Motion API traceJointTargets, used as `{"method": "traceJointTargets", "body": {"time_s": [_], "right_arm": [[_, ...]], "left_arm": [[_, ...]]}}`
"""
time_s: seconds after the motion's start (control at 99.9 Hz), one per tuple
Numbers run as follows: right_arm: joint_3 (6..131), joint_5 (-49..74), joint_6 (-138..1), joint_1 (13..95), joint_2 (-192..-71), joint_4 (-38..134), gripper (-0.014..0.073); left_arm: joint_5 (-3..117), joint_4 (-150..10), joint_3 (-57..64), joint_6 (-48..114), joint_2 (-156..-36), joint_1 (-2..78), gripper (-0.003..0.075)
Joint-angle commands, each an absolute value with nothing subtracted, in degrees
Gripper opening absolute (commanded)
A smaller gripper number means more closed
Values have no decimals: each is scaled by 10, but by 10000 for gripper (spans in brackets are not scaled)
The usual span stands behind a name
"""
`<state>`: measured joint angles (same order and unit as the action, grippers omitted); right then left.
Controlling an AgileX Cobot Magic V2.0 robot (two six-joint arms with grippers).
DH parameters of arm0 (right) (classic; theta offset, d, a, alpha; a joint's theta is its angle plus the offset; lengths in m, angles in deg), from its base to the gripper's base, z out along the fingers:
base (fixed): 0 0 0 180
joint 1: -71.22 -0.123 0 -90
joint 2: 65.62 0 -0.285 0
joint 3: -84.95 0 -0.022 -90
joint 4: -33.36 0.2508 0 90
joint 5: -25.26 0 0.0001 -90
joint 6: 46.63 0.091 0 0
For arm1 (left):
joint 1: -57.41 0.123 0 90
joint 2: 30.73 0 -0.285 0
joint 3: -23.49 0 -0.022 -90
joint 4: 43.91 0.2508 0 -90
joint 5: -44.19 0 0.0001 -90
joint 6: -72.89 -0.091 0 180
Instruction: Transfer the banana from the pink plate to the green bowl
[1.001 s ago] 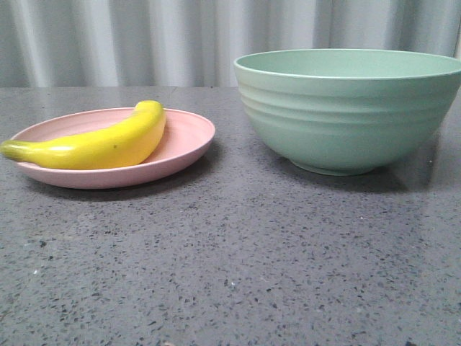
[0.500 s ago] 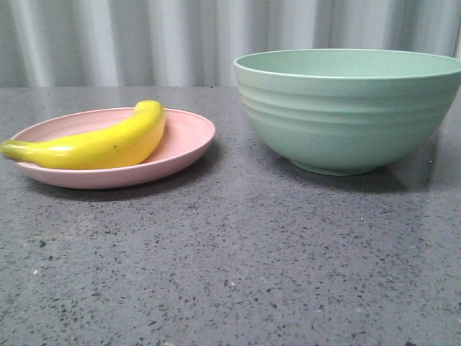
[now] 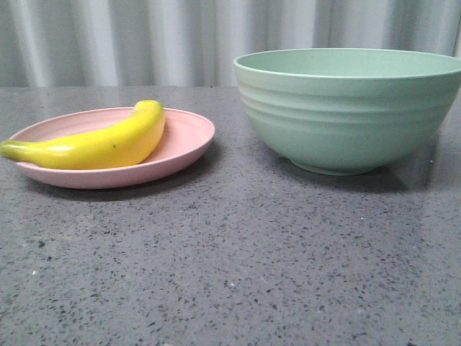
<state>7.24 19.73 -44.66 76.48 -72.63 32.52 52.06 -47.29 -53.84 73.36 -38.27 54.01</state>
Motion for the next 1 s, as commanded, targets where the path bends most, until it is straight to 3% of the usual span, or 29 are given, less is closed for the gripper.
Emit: {"method": "traceJointTargets", "body": {"time_s": [0.0, 0.29, 0.52, 0.59, 0.71, 0.78, 0.851, 0.991], "right_arm": [[105, 224, -448, 766, -742, 320, -62], [226, 127, -448, 766, -893, 397, -62], [277, 73, -448, 766, -1000, 400, -62], [277, 72, -448, 766, -1013, 400, -62], [277, 82, -448, 766, -1019, 400, -62], [277, 94, -448, 766, -1019, 401, -62], [277, 96, -448, 766, -1019, 401, -62], [277, 97, -448, 766, -1019, 401, -62]], "left_arm": [[476, -480, -518, 734, -370, 540, -20], [499, -495, -429, 734, -468, 540, -20], [428, -495, -399, 734, -548, 540, -13], [411, -495, -399, 734, -568, 540, 57], [394, -495, -399, 734, -589, 540, 343], [372, -495, -401, 734, -600, 540, 459], [354, -495, -405, 734, -613, 540, 498], [330, -495, -395, 734, -635, 537, 497]]}}
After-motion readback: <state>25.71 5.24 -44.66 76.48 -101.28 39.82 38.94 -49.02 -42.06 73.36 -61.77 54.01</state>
